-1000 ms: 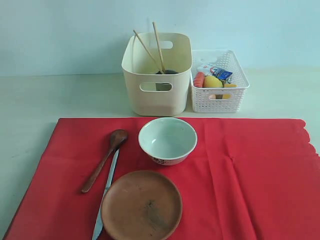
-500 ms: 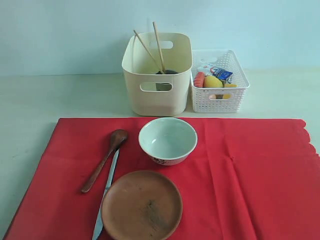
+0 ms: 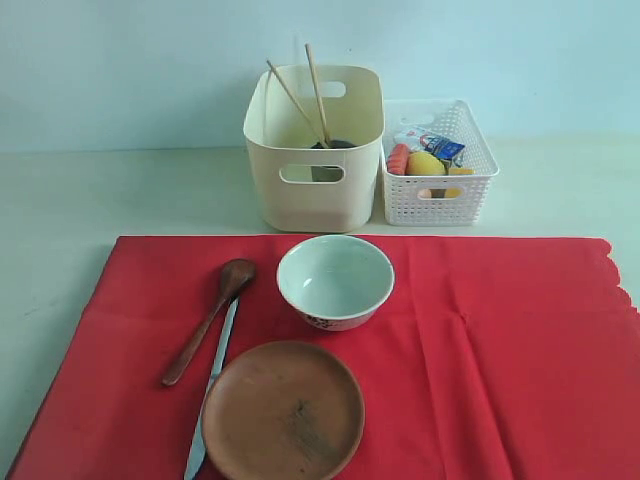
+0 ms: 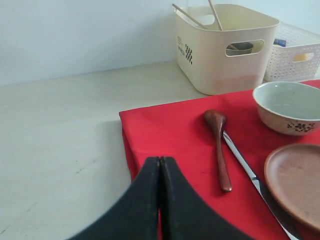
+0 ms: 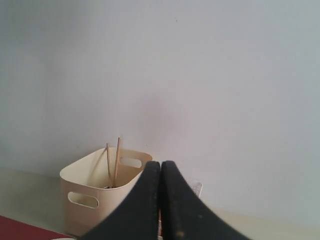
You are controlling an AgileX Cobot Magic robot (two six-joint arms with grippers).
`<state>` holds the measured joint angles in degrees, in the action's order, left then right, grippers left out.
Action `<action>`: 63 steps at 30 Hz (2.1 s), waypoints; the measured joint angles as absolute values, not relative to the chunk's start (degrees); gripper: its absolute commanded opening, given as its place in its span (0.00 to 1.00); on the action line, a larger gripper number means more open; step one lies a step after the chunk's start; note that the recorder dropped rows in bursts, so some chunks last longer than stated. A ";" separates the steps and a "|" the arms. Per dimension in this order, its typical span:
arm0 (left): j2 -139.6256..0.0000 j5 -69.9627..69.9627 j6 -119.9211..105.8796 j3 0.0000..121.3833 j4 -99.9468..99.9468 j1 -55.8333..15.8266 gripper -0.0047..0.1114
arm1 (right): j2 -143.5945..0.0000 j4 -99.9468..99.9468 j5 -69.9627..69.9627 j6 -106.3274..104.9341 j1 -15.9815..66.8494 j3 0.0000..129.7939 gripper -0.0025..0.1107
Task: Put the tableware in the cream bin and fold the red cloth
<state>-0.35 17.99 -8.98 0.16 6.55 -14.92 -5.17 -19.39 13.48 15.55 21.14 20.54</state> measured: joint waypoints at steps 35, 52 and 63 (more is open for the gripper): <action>-0.35 17.99 -8.98 0.16 6.55 -14.92 0.04 | -5.17 -23.88 23.22 22.68 7.36 9.26 0.02; -0.35 17.99 -8.98 0.16 6.55 -14.92 0.04 | -0.29 -23.88 24.54 22.68 6.92 5.07 0.02; -0.35 17.99 -8.98 0.16 6.55 -14.92 0.04 | -0.29 -23.77 22.23 22.68 6.92 1.12 0.02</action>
<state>-0.35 17.99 -8.98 0.16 6.55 -14.92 -0.29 -23.77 22.23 22.68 6.92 1.12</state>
